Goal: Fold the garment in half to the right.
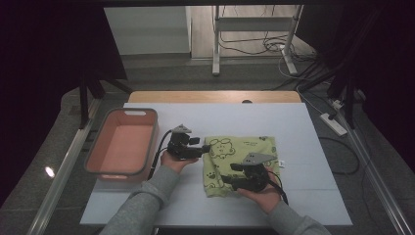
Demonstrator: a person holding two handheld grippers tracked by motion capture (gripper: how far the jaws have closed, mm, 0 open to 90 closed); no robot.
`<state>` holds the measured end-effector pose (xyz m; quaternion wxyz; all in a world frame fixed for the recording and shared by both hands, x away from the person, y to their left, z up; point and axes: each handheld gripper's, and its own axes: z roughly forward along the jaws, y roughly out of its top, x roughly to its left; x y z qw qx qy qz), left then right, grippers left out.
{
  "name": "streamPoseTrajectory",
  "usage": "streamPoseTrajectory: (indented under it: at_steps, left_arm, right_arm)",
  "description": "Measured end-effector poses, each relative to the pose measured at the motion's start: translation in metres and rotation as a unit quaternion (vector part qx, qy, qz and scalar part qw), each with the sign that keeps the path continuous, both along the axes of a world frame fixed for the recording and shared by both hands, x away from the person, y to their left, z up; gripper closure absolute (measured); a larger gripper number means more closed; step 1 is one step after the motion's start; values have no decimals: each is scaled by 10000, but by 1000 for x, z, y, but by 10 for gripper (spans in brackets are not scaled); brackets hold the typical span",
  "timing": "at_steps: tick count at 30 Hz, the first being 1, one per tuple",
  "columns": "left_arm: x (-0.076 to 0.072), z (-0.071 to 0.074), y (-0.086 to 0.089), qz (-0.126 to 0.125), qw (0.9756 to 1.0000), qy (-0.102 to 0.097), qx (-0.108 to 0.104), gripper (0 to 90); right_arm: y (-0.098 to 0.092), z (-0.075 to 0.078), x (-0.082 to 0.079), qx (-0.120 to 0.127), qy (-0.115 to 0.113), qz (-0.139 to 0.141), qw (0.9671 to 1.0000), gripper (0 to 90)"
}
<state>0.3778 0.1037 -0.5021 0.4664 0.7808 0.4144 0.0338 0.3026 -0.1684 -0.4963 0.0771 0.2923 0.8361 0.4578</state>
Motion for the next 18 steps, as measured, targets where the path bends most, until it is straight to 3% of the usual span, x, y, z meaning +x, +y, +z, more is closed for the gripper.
streamPoseTrajectory:
  at_steps: [18]
  left_arm:
    - [33,-9,-14,178,9995,148,203,337]
  right_arm:
    - [2,-1,-2,-22,1,61,10000,412]
